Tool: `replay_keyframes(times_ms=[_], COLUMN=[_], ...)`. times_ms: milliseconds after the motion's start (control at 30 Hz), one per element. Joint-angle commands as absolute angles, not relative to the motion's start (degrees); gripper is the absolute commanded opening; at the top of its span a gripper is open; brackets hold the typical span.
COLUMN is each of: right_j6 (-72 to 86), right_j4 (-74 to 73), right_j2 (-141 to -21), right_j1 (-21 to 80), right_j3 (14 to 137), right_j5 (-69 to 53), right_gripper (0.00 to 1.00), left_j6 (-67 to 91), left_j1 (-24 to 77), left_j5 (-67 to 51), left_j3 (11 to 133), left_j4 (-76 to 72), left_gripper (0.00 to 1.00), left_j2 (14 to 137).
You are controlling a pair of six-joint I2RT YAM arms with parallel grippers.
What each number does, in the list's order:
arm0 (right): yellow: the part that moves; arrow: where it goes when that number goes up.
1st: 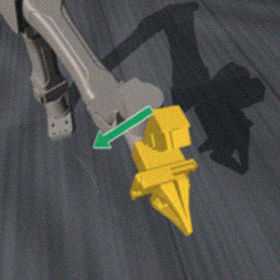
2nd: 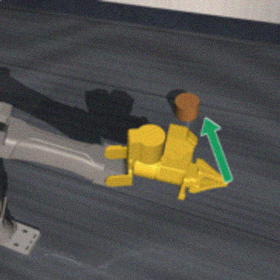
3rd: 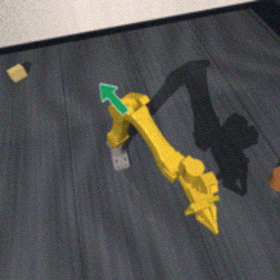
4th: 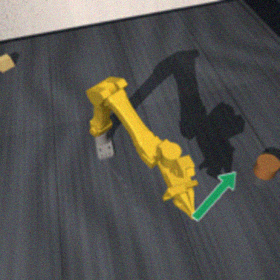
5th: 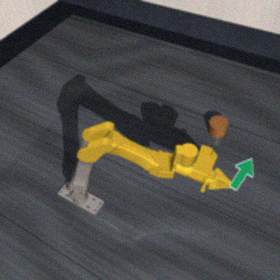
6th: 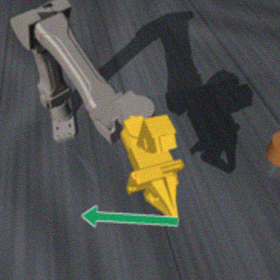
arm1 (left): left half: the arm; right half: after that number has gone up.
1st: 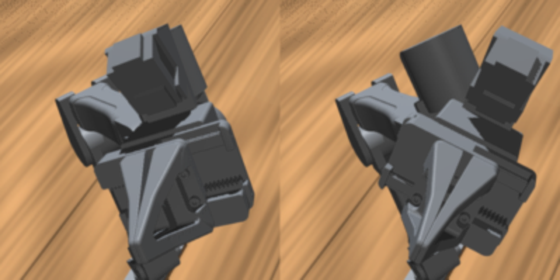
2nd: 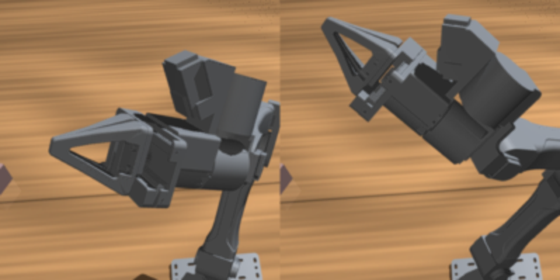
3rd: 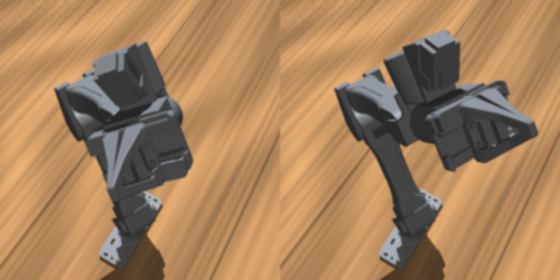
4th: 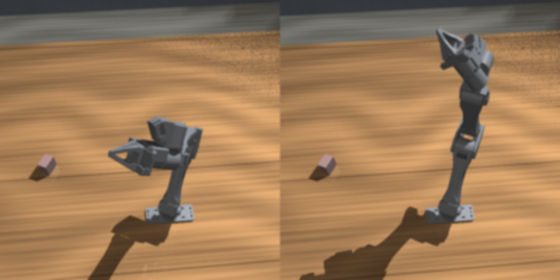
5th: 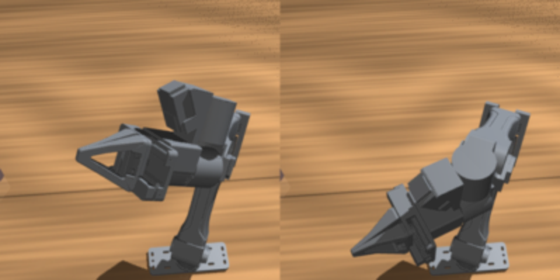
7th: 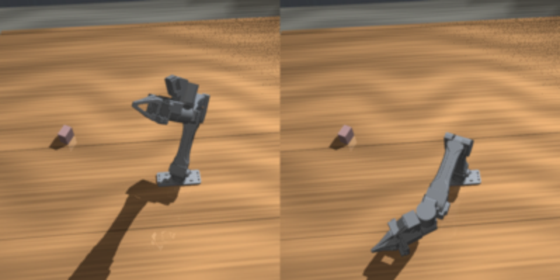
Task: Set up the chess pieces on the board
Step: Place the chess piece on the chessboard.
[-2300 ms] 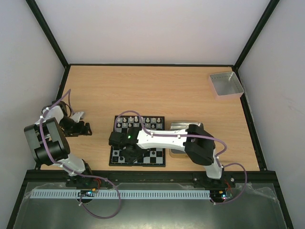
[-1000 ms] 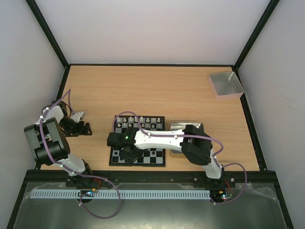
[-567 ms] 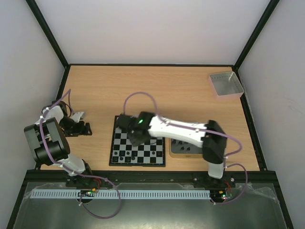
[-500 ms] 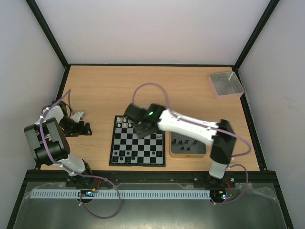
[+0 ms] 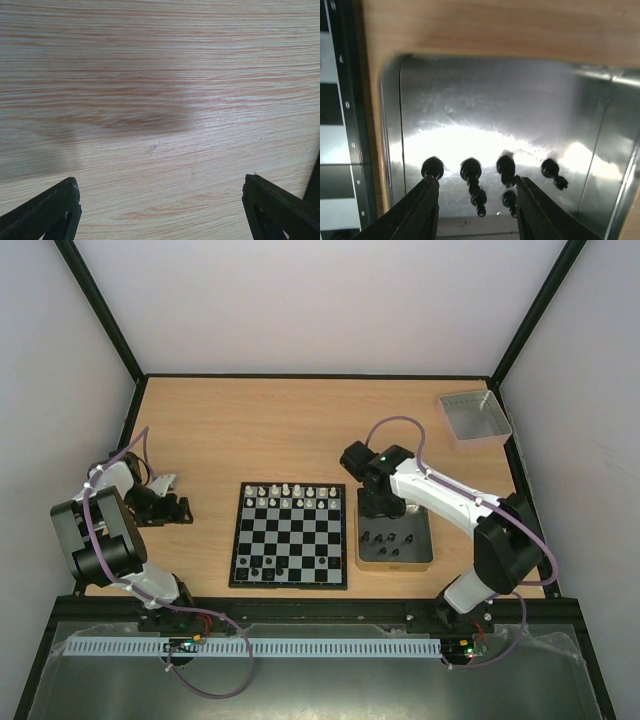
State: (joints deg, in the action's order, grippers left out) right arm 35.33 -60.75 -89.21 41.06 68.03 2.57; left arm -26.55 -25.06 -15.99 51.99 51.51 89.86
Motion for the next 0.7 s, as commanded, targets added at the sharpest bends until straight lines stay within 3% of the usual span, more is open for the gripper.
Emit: replay_keyframes(times_ms=[0,333,667], right_j6=[32.4,36.13,32.35], right_j4=[-58.61,-62.9,-64.54], right_j2=[-86.54,-99.18,-114.88], right_j1=[41.95,67.33,73.2], right_j3=[67.16,85.2,100.48], right_j5=[-3.63,-5.2,-6.28], right_gripper=[0.41,0.38,0.25], left_j6=[-26.63,-26.41,-26.54], left_j1=[-25.31,-25.25,-25.28], left_j5=[-15.86,-15.72,-15.88], left_j3=[51.34,51.33,51.33], left_j4=[52.21,52.04,52.21], left_gripper=[0.88,0.88,0.88], left_j2=[90.0,89.89,89.74])
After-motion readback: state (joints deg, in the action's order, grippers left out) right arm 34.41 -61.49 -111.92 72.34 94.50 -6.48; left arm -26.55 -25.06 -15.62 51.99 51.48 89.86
